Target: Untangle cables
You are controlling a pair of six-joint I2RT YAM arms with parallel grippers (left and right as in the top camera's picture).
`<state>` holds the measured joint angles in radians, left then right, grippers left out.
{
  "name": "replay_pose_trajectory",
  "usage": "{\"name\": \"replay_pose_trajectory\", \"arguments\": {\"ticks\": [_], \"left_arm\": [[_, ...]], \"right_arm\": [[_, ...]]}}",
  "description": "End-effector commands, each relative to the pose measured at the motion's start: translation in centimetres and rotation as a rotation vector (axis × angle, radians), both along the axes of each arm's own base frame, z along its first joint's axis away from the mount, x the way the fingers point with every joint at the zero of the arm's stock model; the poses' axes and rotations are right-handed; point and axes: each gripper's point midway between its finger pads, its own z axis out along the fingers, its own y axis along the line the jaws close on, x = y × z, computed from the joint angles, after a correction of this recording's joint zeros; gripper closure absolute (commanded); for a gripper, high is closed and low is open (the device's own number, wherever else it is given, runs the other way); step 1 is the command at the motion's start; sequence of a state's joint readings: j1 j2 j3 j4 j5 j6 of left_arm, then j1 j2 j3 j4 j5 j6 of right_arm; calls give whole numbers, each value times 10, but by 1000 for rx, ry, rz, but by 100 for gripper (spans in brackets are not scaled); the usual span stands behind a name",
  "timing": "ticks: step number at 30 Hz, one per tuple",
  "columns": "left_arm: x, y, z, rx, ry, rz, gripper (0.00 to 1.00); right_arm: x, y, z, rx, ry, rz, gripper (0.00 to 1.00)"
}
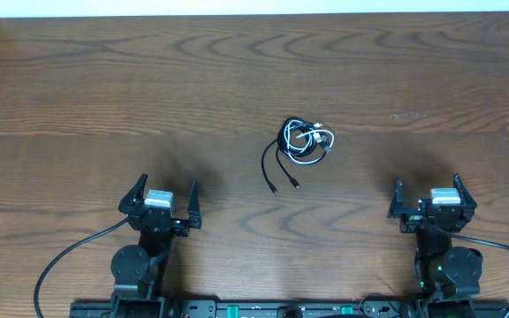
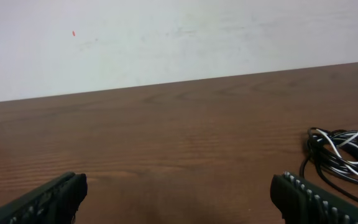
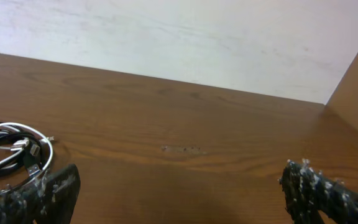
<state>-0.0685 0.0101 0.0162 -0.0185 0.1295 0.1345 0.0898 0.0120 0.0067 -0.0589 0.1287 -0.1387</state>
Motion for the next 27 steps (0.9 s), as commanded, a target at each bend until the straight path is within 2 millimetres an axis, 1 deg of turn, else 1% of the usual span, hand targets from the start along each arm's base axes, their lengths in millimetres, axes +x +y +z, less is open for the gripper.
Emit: {"name": "replay_pose_trajectory", "arguments": {"ticks": [1,24,27], "left_arm": [[-2,-7,-14,1,46,-42,1],[-2,-7,-13,1,39,-42,1],[-2,-7,-13,0,39,-42,1]], "right_arm": [[0,-4,0,10,-4,-21,1],[0,-4,0,10,-4,-21,1],[0,-4,4,12,-18,-22,1]]}}
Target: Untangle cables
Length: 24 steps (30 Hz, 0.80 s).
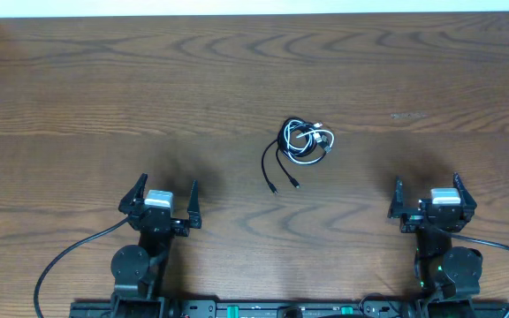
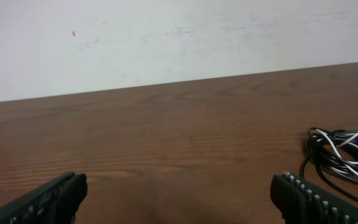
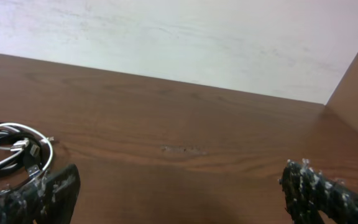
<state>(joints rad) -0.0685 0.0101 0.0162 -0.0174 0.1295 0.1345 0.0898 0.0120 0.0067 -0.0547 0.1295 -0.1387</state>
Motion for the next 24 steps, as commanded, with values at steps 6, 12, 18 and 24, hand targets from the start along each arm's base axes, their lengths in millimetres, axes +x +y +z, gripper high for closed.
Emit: {"name": "replay_pose_trajectory", "arguments": {"ticks": [6,12,18,24], "left_arm": [[-2,-7,-8,-64,40,-35,1],[-5,-7,-2,-78,55,-32,1],[-7,-7,2,-87,131,-27,1],[-4,-7,9,-85,235,-22,1]], "right_arm": [[0,-4,3,75,-19,-24,1],[0,-4,5,76,-20,-25,1],[-1,-8,7,79,18,-48,1],[3,-9,10,109,108,-64,1]]}}
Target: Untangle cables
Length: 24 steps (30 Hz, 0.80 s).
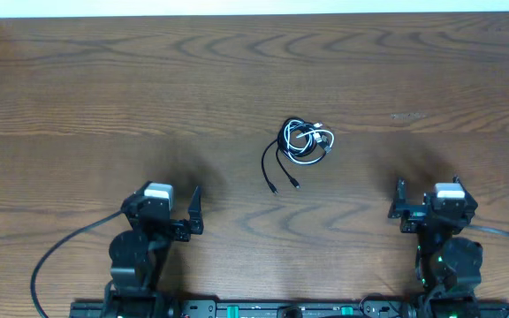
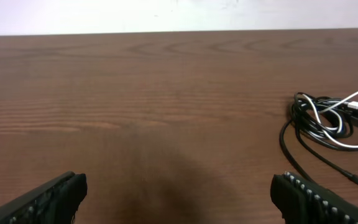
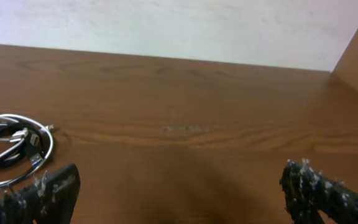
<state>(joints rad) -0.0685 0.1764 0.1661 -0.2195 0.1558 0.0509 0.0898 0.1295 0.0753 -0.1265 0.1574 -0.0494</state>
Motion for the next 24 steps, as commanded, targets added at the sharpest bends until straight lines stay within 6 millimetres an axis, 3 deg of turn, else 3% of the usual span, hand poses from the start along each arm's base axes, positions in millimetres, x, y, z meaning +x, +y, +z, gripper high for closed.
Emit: {"name": "replay_pose_trajectory", "arguments": {"ticks": [1,12,24], "left_arm": [[3,-3,23,-14,19,-12,1],[22,-6,40,-4,220,-17,1],[29,-20,41,-107,564,-26,1]], "right_arm": [[3,-4,22,33,8,-28,1],[27,-2,34,92,229,-57,1],[54,20,11,103,625,22,1]]}}
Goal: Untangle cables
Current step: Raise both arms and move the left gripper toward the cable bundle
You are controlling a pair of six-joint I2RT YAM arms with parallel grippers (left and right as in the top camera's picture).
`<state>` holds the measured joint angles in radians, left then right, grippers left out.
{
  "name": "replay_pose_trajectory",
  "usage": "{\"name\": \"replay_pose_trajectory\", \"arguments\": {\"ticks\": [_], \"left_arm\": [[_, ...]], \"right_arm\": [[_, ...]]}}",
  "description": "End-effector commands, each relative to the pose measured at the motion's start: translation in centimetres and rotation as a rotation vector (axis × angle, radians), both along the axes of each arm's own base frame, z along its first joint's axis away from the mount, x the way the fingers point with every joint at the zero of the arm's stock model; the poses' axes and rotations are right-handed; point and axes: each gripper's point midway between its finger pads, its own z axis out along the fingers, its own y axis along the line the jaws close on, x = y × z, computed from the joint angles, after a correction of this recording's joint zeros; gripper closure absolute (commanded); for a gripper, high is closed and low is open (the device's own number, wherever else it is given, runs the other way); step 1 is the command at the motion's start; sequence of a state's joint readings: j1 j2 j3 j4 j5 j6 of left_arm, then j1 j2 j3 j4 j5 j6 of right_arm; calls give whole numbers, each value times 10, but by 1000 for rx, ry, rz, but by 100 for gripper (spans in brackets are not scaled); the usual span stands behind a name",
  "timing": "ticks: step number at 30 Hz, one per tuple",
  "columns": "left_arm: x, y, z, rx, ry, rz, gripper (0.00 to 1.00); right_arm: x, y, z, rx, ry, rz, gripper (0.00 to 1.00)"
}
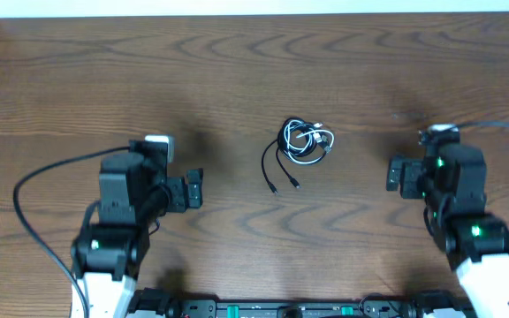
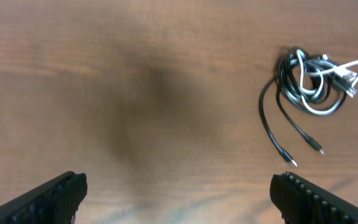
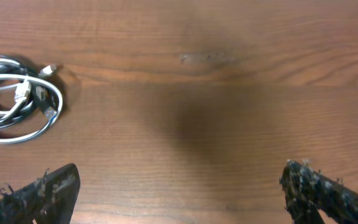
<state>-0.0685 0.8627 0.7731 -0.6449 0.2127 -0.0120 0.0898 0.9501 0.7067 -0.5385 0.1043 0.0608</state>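
Note:
A small tangle of black and white cables (image 1: 306,141) lies at the table's middle, with two black tails (image 1: 278,174) trailing toward the near edge. My left gripper (image 1: 168,181) hangs above the table well to the left of it, open and empty. In the left wrist view the tangle (image 2: 316,81) shows at the upper right, far from the gripper (image 2: 179,194). My right gripper (image 1: 424,170) hovers to the right of the tangle, also open and empty. The right wrist view has the tangle (image 3: 17,102) at its left edge, beyond the gripper (image 3: 179,194).
The wooden table (image 1: 237,71) stretches bare around the cables. A pale scuff (image 3: 207,58) marks the wood ahead of the right gripper. A white wall strip (image 1: 254,6) bounds the far edge.
Both arms have risen and come forward from the near edge. Their wrist cameras now look straight down on the wood. The cable tangle has not moved.
At the two oldest moments both arms rested low at the near edge, grippers open, wrist views level toward the wall. Then both had tipped slightly downward. Now they hover open on either side of the untouched tangle.

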Motion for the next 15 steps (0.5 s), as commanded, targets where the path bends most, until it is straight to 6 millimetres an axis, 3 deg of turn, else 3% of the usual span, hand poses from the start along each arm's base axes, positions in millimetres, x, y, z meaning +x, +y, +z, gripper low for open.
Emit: {"name": "replay_pose_trajectory", "arguments": {"ticks": [1,9,13,15], "left_arm": [[3,-8,6,-56,89,3,1],[-15,-13,-3,-95,307,24,1],[-35,-10,-12,-103,406,68,1],[-34,-6,-14,-80,403,84,1]], "right_arm": [[10,9,3,46,74,25,1],[10,12,-6,41,288,27,1],[10,14,0,51,296,35,1],[11,11,1,32,289,31,1]]}}
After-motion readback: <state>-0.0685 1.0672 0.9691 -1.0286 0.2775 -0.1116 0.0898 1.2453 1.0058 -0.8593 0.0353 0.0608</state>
